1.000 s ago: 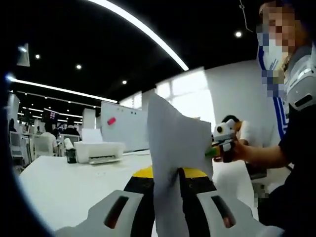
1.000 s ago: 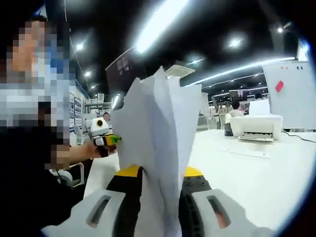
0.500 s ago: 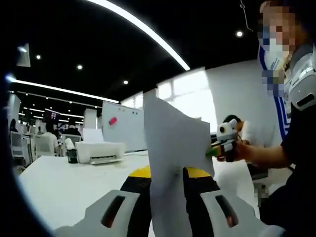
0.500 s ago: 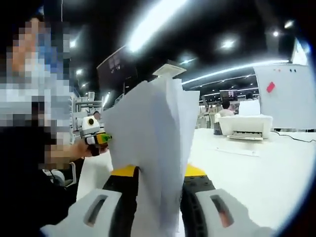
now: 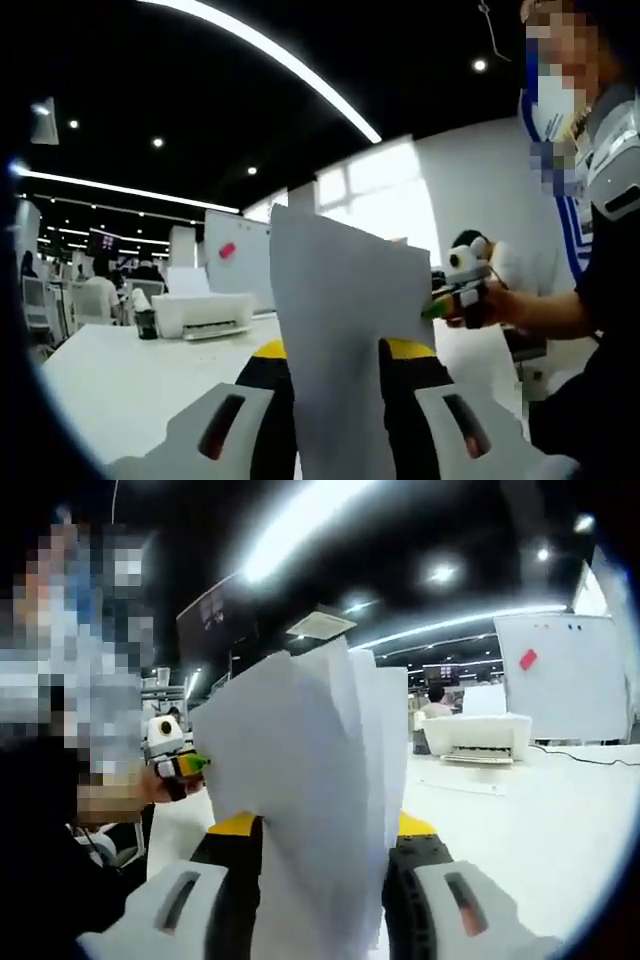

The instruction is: Organize the stack of printing papers by aligning and flattening the scattered papers on the table

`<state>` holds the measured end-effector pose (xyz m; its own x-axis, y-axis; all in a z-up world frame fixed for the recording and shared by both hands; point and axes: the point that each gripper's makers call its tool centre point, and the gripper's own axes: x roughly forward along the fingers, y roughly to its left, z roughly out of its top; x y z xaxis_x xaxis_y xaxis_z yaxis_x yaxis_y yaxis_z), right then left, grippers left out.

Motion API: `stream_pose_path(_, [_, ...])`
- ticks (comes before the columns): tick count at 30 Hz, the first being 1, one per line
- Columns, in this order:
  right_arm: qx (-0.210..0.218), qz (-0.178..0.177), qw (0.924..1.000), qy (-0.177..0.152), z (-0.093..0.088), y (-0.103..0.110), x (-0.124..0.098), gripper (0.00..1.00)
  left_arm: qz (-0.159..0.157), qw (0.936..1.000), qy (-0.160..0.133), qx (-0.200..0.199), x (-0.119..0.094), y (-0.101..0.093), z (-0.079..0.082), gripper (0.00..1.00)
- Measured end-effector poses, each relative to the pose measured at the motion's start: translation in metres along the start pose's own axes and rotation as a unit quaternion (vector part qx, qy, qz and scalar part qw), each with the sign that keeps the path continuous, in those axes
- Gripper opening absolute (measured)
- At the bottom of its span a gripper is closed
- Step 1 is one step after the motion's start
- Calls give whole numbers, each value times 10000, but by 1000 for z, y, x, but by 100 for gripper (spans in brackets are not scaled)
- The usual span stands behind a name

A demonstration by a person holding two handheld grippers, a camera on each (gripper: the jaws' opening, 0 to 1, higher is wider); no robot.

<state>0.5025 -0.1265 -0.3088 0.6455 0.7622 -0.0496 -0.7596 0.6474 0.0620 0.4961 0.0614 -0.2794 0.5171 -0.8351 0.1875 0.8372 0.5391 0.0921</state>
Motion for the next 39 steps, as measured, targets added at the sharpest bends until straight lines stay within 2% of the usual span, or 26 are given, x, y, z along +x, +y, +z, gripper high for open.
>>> stream_pose_path(1, [-25, 23, 10000, 9, 1, -1, -1, 28, 40, 10000, 4, -16, -1, 2, 1, 29])
stream_pose_path(2, [-22, 113, 9999, -5, 2, 1, -3, 14, 89, 10000, 3, -31, -1, 4, 1, 28])
stream_pose_path(3, [-17, 297, 9996, -29, 3, 6, -4, 7, 139, 9999, 5, -32, -2, 6, 1, 27])
stream_pose_path(7, [2, 386, 9991, -151, 8, 8, -5, 0, 291, 9995, 55, 66, -4, 12, 0, 14])
stream_pose_path(10, [-82, 424, 9989, -164, 8, 11, -3, 0, 202, 9997, 43, 125, -3, 8, 2, 6])
stream_pose_path(12, [-133, 389, 9990, -163, 9, 11, -2, 0, 202, 9995, 45, 245, 0, 6, 4, 6])
stream_pose_path(13, [-291, 289, 9990, -193, 11, 8, -2, 0, 192, 9993, 48, 305, 2, 5, 6, 6])
stream_pose_path(15, [-487, 187, 9983, -276, 18, 5, -3, 0, 180, 9992, 10, 370, 4, 7, 11, 6])
stream_pose_path(19, [-699, 218, 9961, -502, 39, 7, -3, 0, 261, 9984, -165, 480, 7, 13, 27, 7])
stream_pose_path(21, [-778, 222, 9953, -541, 43, 8, -2, 0, 269, 9981, -254, 491, 9, 14, 32, 7])
stream_pose_path(23, [-782, 227, 9956, -469, 38, 7, 0, 0, 304, 9982, -241, 466, 9, 16, 28, 8])
stream_pose_path(27, [-590, 79, 9978, -278, 15, 2, -1, 7, 389, 9991, -143, -33, 1, 16, 4, 10])
stream_pose_path(32, [-249, 129, 9994, -193, -3, 4, -7, 10, 429, 9988, -175, -151, -10, 14, -6, 13])
stream_pose_path(36, [-258, 122, 9995, -155, -2, 3, -10, 9, 445, 9989, -96, -117, -12, 16, -6, 13])
stream_pose_path(39, [-234, 271, 9991, -233, 6, 9, -11, 1, 391, 9992, -53, -75, -9, 15, -3, 9])
